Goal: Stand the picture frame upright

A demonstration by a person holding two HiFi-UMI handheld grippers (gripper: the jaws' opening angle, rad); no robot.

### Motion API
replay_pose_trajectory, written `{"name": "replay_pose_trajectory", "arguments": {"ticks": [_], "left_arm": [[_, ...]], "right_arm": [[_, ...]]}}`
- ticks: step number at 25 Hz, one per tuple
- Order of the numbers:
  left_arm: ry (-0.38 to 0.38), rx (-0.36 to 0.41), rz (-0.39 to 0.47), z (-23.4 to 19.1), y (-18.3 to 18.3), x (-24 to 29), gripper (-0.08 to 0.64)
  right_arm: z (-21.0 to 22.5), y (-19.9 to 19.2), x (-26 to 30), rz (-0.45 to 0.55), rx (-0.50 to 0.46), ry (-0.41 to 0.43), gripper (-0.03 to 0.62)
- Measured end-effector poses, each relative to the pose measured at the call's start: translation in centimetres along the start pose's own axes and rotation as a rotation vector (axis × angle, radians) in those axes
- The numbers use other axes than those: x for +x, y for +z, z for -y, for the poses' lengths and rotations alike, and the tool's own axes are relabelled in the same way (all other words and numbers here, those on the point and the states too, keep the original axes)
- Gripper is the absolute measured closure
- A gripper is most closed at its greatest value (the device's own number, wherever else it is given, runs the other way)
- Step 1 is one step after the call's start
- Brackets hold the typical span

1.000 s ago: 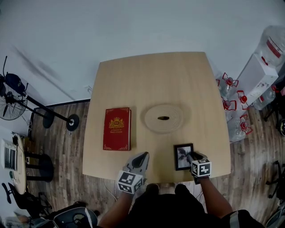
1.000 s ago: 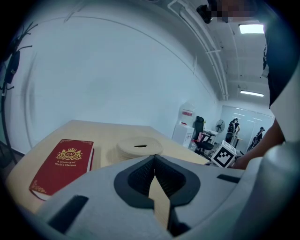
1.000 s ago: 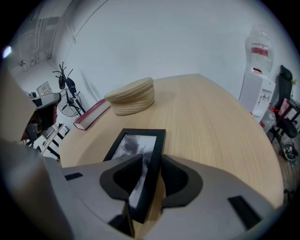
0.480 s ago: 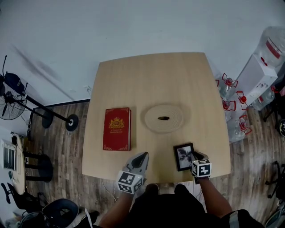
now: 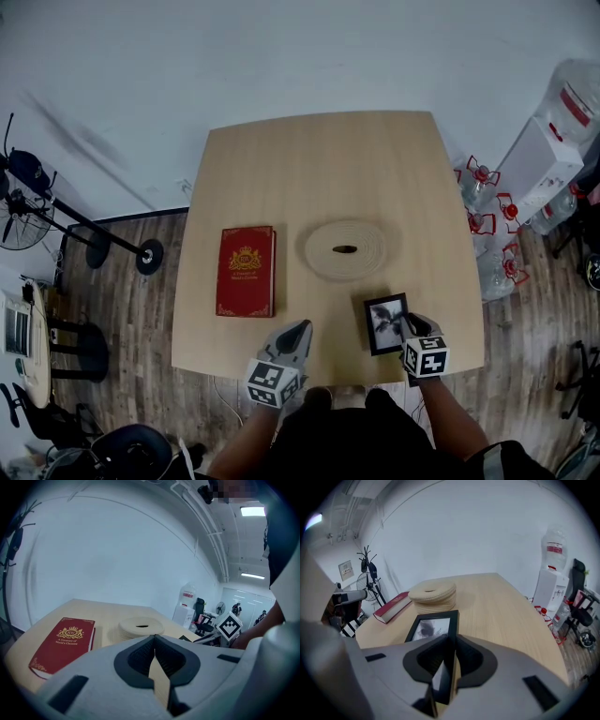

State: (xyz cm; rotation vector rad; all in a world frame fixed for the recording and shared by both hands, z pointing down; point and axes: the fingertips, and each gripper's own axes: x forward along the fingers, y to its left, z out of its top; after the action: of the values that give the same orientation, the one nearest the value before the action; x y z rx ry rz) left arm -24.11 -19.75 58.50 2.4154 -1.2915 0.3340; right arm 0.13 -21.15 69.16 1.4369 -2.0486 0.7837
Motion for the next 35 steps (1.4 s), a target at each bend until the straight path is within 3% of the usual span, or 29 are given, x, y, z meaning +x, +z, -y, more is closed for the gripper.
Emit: {"name": "replay_pose_trajectory", "arguments": {"ticks": [7,15,28,35], "left_arm": [[0.017,-0.002,0.004,-0.7,0.1,-0.5,0.557],[0.046,-0.006,0.008,-2.1,0.0,-1.8,0.557],[0.089,-0.015,-0.014,-5.3,-0.9,-3.8,0.557],[0.053,-0.009,0.0,-5.4,-0.1,-3.0,0.557]], "right_arm": [[-2.6,4.1,0.7,0.104,0.012,0.045,0.526],[-5.2,7.2,3.1,0.155,0.035,0.062,0.526],[-6.6,6.1,7.3,0.11,0.047,-0.017,0.526],[-6.7,6.1,7.7,0.119,0.031,-0.07,0.526]]}}
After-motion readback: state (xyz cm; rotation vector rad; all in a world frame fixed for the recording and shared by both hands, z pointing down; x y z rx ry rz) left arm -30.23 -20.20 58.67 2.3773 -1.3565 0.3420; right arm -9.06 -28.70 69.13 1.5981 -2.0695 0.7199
